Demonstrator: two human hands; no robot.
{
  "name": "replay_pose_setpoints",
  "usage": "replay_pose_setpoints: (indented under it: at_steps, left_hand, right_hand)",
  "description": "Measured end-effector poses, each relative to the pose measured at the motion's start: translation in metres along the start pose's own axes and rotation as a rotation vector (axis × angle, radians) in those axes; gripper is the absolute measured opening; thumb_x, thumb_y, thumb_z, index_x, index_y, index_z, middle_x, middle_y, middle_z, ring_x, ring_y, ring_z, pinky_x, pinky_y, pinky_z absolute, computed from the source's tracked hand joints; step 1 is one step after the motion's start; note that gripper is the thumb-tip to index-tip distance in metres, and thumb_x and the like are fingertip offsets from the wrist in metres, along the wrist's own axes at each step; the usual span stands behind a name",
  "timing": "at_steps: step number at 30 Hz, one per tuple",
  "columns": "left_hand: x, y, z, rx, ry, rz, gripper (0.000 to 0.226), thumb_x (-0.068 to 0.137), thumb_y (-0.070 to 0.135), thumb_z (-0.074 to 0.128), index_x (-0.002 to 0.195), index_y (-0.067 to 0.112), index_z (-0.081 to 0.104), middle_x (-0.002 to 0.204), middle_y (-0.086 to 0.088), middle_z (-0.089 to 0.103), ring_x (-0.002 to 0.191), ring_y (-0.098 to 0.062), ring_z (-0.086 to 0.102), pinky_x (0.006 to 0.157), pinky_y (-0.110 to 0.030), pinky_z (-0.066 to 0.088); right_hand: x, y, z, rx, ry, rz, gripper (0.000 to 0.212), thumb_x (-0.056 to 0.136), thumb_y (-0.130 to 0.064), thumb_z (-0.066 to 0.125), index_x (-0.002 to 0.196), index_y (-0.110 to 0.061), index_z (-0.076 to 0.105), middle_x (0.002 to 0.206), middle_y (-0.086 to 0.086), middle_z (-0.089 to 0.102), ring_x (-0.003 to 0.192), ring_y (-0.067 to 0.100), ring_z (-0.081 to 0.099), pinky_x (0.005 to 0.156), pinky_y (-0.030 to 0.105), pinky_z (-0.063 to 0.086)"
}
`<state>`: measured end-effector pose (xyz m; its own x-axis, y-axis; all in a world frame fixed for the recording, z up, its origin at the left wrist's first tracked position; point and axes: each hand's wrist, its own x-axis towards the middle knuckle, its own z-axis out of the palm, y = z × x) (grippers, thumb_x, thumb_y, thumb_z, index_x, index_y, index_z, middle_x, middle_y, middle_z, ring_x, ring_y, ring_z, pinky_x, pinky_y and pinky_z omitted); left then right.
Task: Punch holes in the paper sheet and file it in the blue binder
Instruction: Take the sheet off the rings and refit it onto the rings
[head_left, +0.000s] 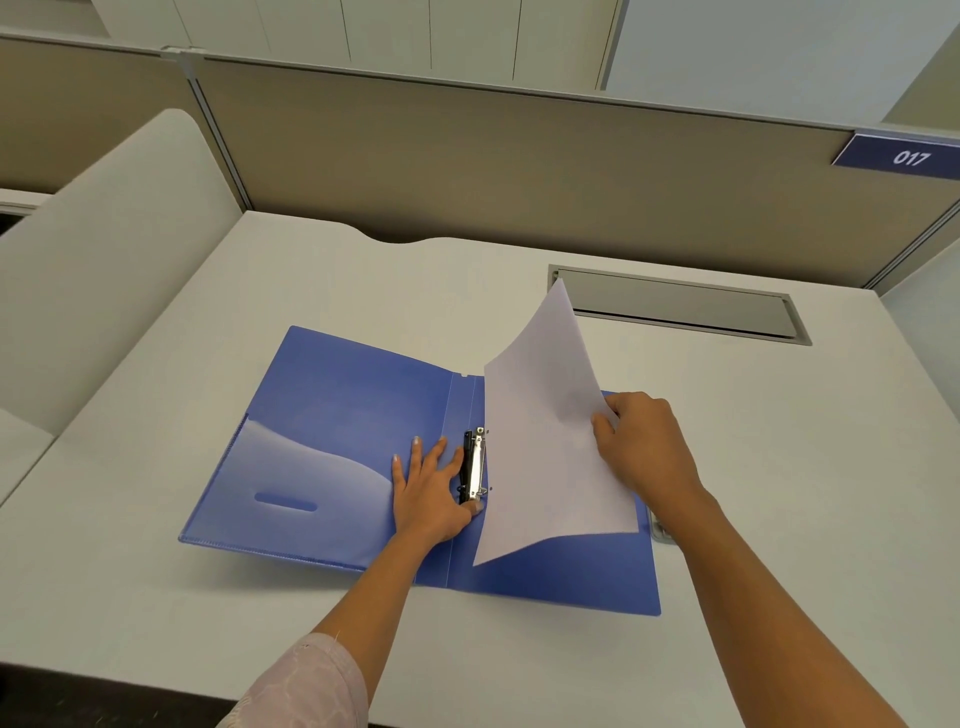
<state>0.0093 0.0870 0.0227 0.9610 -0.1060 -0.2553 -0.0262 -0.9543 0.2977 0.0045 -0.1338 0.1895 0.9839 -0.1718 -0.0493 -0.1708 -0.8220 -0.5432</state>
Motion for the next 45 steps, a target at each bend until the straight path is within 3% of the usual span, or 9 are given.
replay_pose_setpoints:
  at_steps: [7,15,19,25,31,34,37,41,45]
  left_hand:
    - [0.000,0.000,0.001,0.002,0.008,0.006,0.081,0.086,0.060,0.051,0.152,0.032,0.012,0.162,0.001,0.005,0.148,-0.028,-0.012,0.114,-0.052,-0.012]
    - [-0.001,0.003,-0.003,-0.013,-0.006,0.001,0.087,0.087,0.060,0.050,0.153,0.031,0.002,0.162,0.001,0.003,0.147,-0.029,-0.013,0.114,-0.054,-0.013]
    - [-0.001,0.005,-0.007,-0.034,-0.013,0.003,0.090,0.085,0.063,0.051,0.152,0.033,-0.001,0.161,0.000,0.005,0.147,-0.030,-0.011,0.114,-0.054,-0.012]
    - [-0.002,0.006,-0.010,-0.088,0.026,0.002,0.090,0.084,0.057,0.058,0.152,0.032,0.005,0.161,-0.002,0.010,0.148,-0.030,-0.004,0.114,-0.055,-0.008]
    - [0.006,0.003,-0.020,-0.198,-0.107,0.005,0.099,0.076,0.055,0.069,0.152,0.033,0.009,0.159,-0.003,0.014,0.148,-0.028,0.002,0.114,-0.058,-0.007]
    - [0.015,-0.003,-0.032,-0.306,-0.127,-0.014,0.080,0.083,0.041,0.069,0.148,0.033,0.024,0.156,-0.004,0.025,0.145,-0.027,0.014,0.116,-0.053,0.004]
    - [0.028,-0.006,-0.036,-0.331,-0.007,-0.066,0.069,0.086,0.042,0.064,0.145,0.028,0.031,0.151,-0.005,0.033,0.142,-0.028,0.020,0.117,-0.045,0.012]
    - [0.039,-0.001,-0.030,-0.167,0.024,-0.134,0.098,0.075,0.059,0.066,0.150,0.020,0.016,0.158,-0.010,0.012,0.146,-0.034,-0.002,0.117,-0.051,-0.003]
    - [0.043,0.001,-0.029,-0.096,0.067,-0.164,0.121,0.062,0.075,0.066,0.152,0.024,0.003,0.160,-0.008,-0.004,0.145,-0.034,-0.018,0.113,-0.055,-0.013]
  right_hand:
    - [-0.004,-0.011,-0.001,0.030,-0.002,-0.025,0.022,0.091,-0.010,0.046,0.090,-0.002,0.067,0.072,0.013,0.062,0.052,0.016,0.045,0.046,0.025,0.034]
    - [-0.004,-0.027,-0.005,-0.043,-0.022,0.008,0.037,0.090,-0.005,0.043,0.054,-0.014,0.040,0.051,0.001,0.038,0.045,0.014,0.032,0.043,0.025,0.024]
    - [-0.002,-0.030,-0.005,-0.083,-0.016,0.005,0.025,0.091,-0.006,0.043,0.080,-0.001,0.064,0.064,0.006,0.053,0.051,0.016,0.043,0.051,0.028,0.041]
    - [-0.005,-0.029,-0.006,-0.059,-0.025,-0.025,0.025,0.093,-0.006,0.043,0.090,-0.004,0.068,0.057,-0.003,0.047,0.047,0.010,0.041,0.043,0.020,0.028]
    - [-0.006,-0.020,-0.009,-0.051,0.006,-0.018,0.027,0.092,-0.007,0.044,0.101,-0.003,0.069,0.083,0.015,0.069,0.065,0.028,0.058,0.060,0.034,0.049]
    - [-0.004,-0.011,-0.010,-0.058,0.033,-0.003,0.026,0.091,-0.009,0.045,0.099,-0.002,0.068,0.084,0.017,0.068,0.070,0.033,0.061,0.064,0.040,0.052]
    - [-0.003,-0.005,-0.012,-0.059,0.037,0.010,0.025,0.092,-0.010,0.047,0.103,-0.006,0.069,0.089,0.015,0.069,0.074,0.033,0.060,0.066,0.036,0.050]
    - [-0.002,0.004,-0.015,-0.002,0.041,0.044,0.024,0.093,-0.014,0.050,0.110,-0.013,0.068,0.092,0.010,0.070,0.075,0.028,0.059,0.065,0.030,0.042]
    - [-0.002,0.011,-0.019,0.037,0.057,0.064,0.020,0.092,-0.014,0.052,0.101,-0.009,0.069,0.081,0.009,0.067,0.071,0.029,0.058,0.060,0.031,0.041]
